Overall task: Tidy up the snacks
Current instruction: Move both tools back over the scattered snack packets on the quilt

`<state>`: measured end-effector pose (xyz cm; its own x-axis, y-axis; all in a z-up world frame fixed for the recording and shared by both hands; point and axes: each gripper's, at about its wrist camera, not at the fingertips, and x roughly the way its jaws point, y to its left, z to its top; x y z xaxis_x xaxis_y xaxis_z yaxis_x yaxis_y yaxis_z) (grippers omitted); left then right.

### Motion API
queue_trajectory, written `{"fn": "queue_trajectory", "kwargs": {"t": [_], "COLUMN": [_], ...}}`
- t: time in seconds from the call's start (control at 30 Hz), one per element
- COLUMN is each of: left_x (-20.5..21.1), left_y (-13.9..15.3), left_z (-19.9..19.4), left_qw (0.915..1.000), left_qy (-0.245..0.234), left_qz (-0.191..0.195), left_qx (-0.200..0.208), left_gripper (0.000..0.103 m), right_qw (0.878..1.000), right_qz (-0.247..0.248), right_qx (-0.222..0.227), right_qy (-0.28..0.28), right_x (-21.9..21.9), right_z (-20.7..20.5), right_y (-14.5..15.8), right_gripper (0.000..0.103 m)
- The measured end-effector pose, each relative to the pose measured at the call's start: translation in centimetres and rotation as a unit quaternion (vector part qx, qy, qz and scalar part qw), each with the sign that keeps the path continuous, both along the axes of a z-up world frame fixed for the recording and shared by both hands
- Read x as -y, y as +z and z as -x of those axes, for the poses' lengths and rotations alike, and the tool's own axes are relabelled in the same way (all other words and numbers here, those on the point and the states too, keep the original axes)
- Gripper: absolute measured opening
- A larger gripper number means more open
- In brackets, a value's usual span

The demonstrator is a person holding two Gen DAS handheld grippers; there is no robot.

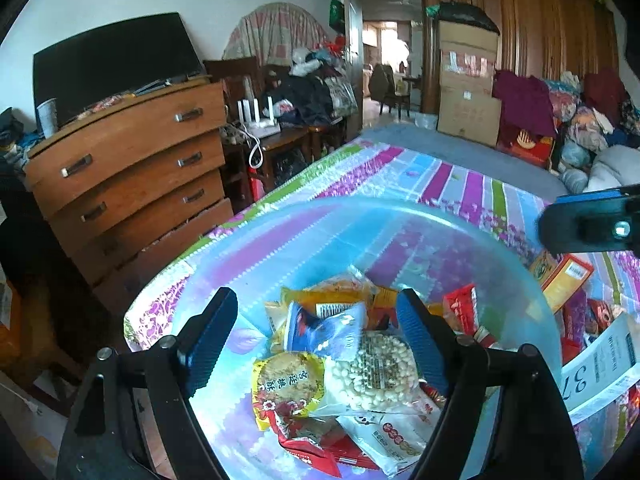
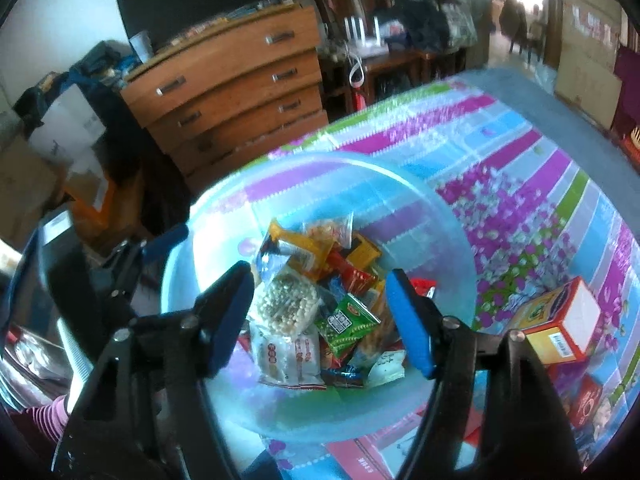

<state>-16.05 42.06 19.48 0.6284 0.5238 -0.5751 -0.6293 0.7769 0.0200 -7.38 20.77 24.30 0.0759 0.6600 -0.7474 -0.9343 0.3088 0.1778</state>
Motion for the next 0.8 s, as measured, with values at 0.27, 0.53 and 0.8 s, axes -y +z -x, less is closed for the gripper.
{"fn": "queue_trajectory", "kwargs": {"t": [0.27,0.53,0.8], "left_x": [2.6,9.2,18.0], "left_y": [3.4,6.1,6.6], "left_z": [2.6,3.2,2.3], "left_qw": [0.996,0.9907,0.9805], "left_qy": [-0.004,-0.056,-0.147], "left_qz": [-0.011,-0.059,-0.091], "left_qx": [0.089,0.109,0.093], "left_gripper": [0.083,0.084,0.089], "right_qw": [0.993,0.967,0.943], "right_qz": [-0.098,-0.141,-0.116], "right_qx": [0.055,0.157,0.132], "right_qy": [-0.041,-0.142,-0.281], "right_x": [8.2,19.8,31.8], "right_z": [2.8,5.4,4.0], "right_y": [4.4,5.0,0.3], "right_gripper": [0.08,0.094,0.095]}}
